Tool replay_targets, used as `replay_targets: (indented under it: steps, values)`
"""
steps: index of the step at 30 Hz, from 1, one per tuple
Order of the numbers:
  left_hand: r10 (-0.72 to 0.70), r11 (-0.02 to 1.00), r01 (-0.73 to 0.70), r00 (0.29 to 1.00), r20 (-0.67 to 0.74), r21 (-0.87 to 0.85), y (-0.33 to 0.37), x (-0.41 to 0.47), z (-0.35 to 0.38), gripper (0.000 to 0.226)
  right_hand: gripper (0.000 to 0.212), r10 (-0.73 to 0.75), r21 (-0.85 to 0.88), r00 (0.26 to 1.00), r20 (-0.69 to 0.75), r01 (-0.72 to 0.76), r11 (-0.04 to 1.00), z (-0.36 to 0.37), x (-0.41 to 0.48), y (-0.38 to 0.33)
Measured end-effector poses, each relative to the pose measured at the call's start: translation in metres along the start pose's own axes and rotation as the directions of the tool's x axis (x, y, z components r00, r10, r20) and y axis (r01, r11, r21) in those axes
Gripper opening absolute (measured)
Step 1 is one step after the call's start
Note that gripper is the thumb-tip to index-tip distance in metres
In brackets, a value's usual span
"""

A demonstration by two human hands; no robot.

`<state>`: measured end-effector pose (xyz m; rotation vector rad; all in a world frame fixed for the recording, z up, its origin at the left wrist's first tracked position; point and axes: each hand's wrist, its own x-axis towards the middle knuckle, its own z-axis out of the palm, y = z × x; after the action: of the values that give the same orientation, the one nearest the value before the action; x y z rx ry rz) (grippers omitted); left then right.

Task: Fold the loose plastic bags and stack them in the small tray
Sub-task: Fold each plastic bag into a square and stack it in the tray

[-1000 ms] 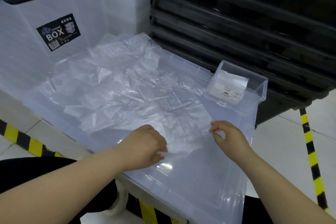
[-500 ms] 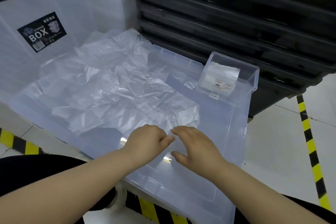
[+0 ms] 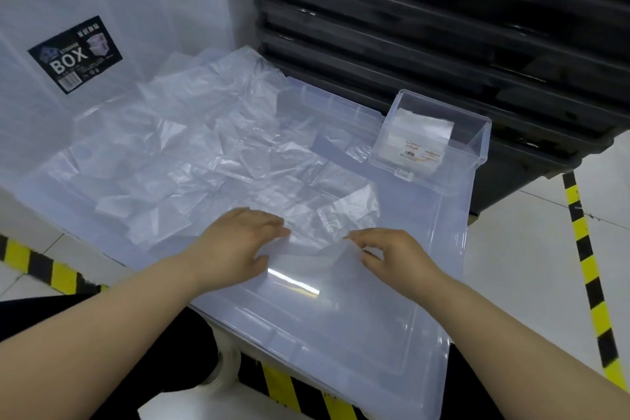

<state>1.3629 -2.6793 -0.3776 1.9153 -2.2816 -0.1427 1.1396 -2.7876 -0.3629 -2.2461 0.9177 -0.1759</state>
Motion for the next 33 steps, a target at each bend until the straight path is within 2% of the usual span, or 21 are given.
replay_targets:
  steps: [4,7,9,11,12,14,16,17,19,20,22,24,28,31,33]
  values:
    - [-0.007,0.999,0.010,0.997,-0.078,0.039,-0.010,0.001,-0.002,0.038,0.024,0.057,0.037,0.998,0.030,-0.058,0.998,-0.012,-0.001,0.001]
    - [0.004,0.998,0.004,0.993,-0.120,0.069,-0.007,0.002,0.000,0.037,0.024,0.053,-0.121,0.997,0.062,-0.045,0.992,-0.015,0.001,0.008]
    - [0.027,0.993,-0.016,0.995,-0.093,0.121,-0.001,0.000,0.006,0.033,0.032,0.112,-0.195,0.993,-0.034,-0.116,0.974,-0.022,0.003,0.013]
    - [0.064,0.984,-0.058,0.998,-0.027,0.171,0.009,-0.002,0.009,0.012,0.038,0.127,-0.170,0.976,-0.175,-0.157,0.973,-0.028,0.005,0.014]
    - [0.073,0.981,-0.073,0.997,0.008,0.178,0.015,-0.003,0.011,0.010,0.037,0.101,-0.192,0.974,-0.205,-0.141,0.971,-0.028,0.007,0.010]
    - [0.096,0.976,-0.108,0.993,0.074,0.188,0.027,-0.005,0.016,0.031,0.033,-0.022,-0.283,0.985,-0.169,-0.027,0.959,-0.022,0.008,-0.005]
    - [0.106,0.971,-0.120,0.991,0.080,0.208,0.035,-0.006,0.016,0.035,0.032,-0.196,-0.414,0.979,-0.063,0.153,0.897,-0.007,0.011,-0.010]
    - [0.112,0.969,-0.126,0.991,0.073,0.215,0.036,-0.006,0.016,0.035,0.039,-0.206,-0.469,0.978,0.008,0.186,0.863,0.001,0.012,-0.012]
    - [0.113,0.970,-0.124,0.992,0.062,0.207,0.035,-0.006,0.015,0.036,0.052,-0.026,-0.502,0.997,0.077,0.062,0.863,0.009,0.011,-0.016]
    - [0.112,0.972,-0.121,0.992,0.056,0.203,0.034,-0.006,0.015,0.036,0.052,0.036,-0.495,0.998,0.044,-0.010,0.869,0.010,0.011,-0.015]
    - [0.123,0.973,-0.128,0.992,0.038,0.193,0.032,-0.007,0.017,0.035,0.046,0.087,-0.491,0.994,-0.072,-0.112,0.864,0.009,0.011,-0.010]
    - [0.130,0.976,-0.133,0.991,0.028,0.174,0.031,-0.007,0.017,0.033,0.040,0.101,-0.487,0.987,-0.125,-0.149,0.861,0.006,0.013,-0.006]
    - [0.141,0.980,-0.136,0.990,-0.028,0.143,0.030,-0.005,0.016,0.035,0.037,0.149,-0.393,0.971,-0.185,-0.212,0.895,0.000,0.019,0.001]
    - [0.168,0.984,-0.164,0.983,-0.069,0.070,0.025,-0.005,0.012,0.041,0.032,0.267,-0.104,0.917,-0.298,-0.309,0.945,-0.015,0.022,0.007]
    - [0.188,0.982,-0.188,0.979,-0.074,0.004,0.019,-0.004,0.009,0.049,0.031,0.398,0.118,0.846,-0.354,-0.382,0.917,-0.030,0.022,0.014]
